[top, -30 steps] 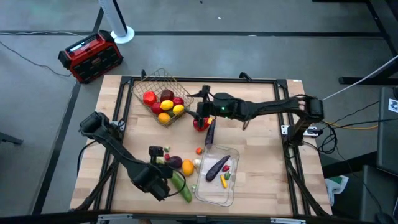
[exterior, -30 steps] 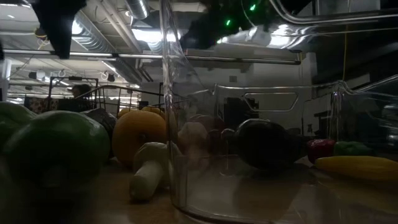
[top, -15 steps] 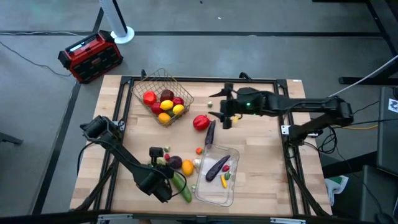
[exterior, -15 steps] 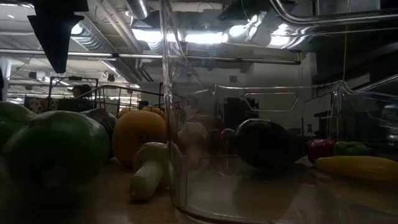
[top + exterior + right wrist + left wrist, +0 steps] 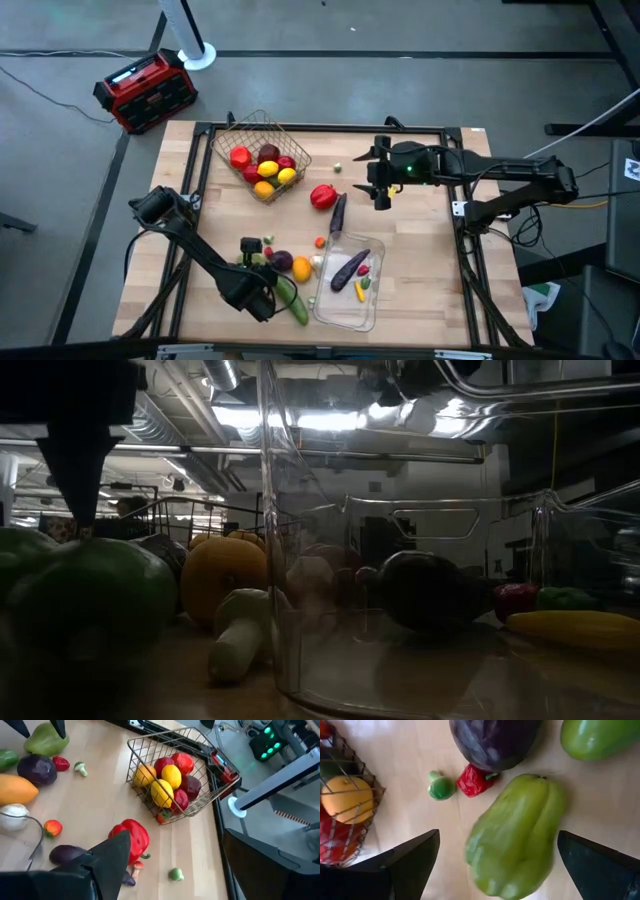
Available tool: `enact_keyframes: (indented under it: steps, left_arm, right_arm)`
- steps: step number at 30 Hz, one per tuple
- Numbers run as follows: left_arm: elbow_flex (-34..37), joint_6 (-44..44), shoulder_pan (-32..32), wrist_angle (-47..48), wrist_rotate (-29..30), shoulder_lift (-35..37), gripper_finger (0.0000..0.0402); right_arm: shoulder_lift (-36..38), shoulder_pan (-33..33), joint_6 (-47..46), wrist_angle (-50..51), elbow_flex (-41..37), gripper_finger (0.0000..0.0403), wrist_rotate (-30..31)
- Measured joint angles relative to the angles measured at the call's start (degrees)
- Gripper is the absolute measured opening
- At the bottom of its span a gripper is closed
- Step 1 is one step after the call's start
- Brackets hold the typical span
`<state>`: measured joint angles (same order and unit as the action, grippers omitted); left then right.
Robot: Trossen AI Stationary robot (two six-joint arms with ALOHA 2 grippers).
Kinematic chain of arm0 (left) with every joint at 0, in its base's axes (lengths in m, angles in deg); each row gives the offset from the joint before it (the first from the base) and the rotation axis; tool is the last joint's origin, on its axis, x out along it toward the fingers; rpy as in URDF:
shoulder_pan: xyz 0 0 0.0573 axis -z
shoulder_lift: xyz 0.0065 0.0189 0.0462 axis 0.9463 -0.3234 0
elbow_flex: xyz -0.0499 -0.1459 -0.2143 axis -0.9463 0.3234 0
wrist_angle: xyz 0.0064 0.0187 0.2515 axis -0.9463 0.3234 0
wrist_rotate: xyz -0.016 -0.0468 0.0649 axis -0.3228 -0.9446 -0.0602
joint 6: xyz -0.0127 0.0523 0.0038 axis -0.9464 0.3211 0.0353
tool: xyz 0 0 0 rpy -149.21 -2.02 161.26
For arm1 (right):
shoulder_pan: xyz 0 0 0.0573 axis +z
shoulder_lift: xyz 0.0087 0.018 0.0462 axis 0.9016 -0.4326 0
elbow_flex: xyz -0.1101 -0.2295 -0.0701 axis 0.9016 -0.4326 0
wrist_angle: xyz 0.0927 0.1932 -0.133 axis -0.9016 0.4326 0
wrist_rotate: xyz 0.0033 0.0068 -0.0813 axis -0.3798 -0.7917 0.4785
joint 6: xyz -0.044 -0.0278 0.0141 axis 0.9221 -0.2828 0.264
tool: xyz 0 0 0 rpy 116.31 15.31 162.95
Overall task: Sort produce into baskets
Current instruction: Put the green chayote into the transparent bin
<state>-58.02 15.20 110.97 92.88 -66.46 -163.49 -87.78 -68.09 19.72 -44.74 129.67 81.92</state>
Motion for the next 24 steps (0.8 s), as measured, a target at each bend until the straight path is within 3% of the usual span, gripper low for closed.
enact_keyframes:
  steps: [8,24]
  left_arm:
    - [2.58,-4.32,0.0,-1.93,0.02,0.02,0.04]
    - [2.97,-1.07,-0.13,-8.95,0.22,0.0,0.04]
  right_arm:
    - [-0.18,-0.02,-1.04,2.14,0.0,0.0312,0.01]
    - [-0.2,-0.02,-1.02,2.15,0.0,0.0312,0.01]
